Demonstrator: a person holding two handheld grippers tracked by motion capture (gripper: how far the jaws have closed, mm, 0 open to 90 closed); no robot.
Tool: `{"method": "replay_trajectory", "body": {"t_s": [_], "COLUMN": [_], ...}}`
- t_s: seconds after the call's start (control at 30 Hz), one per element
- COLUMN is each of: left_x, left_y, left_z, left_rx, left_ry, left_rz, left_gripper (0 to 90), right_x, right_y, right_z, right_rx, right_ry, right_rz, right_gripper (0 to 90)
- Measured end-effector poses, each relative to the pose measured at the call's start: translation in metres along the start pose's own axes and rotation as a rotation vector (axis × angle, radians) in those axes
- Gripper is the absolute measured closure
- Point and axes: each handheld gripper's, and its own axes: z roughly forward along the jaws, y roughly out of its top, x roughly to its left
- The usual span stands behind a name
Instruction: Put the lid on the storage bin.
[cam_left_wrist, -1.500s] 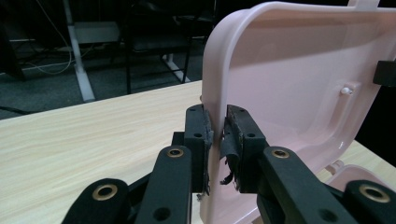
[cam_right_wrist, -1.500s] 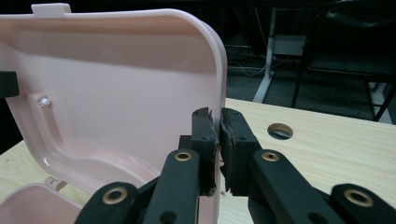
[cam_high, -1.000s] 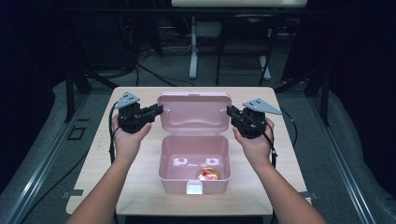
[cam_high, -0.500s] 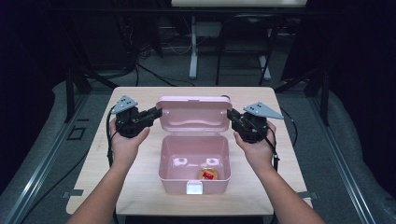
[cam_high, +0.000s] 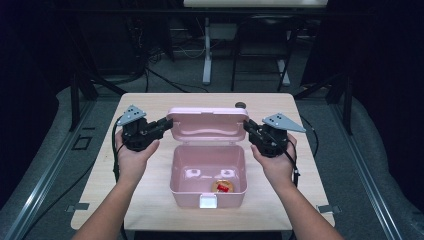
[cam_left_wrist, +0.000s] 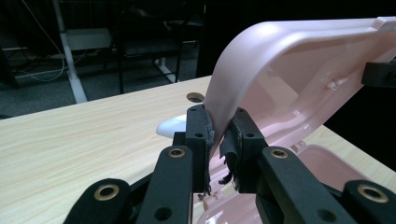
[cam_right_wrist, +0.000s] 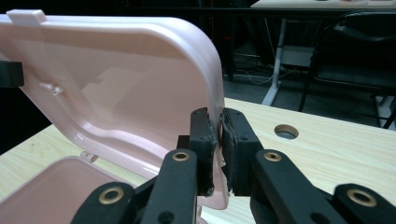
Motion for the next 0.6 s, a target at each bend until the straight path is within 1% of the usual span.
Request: {"method": "replay_trajectory", "body": {"t_s": [0.13, 0.2, 0.4, 0.6], "left_x": [-0.0015, -0.0017, -0.0021, -0.0034], "left_y": [-0.0004, -0.0016, -0.0036, -0.0051], "left_z": [-0.0026, -0.0032, -0.0050, -0.0068], "left_rx": [0.009, -0.002, -0.010, -0.015], "left_ry": [0.000, -0.005, -0.012, -0.018], "left_rz": [0.008, 0.004, -0.003, 0.001], "left_gripper": [79.3, 79.1, 79.0, 78.3], "right_x": [0.0007, 0.0015, 0.0023, 0.0023], "right_y": [-0.0007, -0.0010, -0.0033, -0.0046], "right_z": [-0.0019, -0.0033, -0.0063, -0.0088], "right_rx": [0.000, 0.002, -0.006, -0.011], "right_ry": [0.003, 0.006, 0.018, 0.024], "right_rz": [-0.002, 0.002, 0.001, 0.005], "right_gripper": [82.3, 82.1, 81.3, 81.0]}}
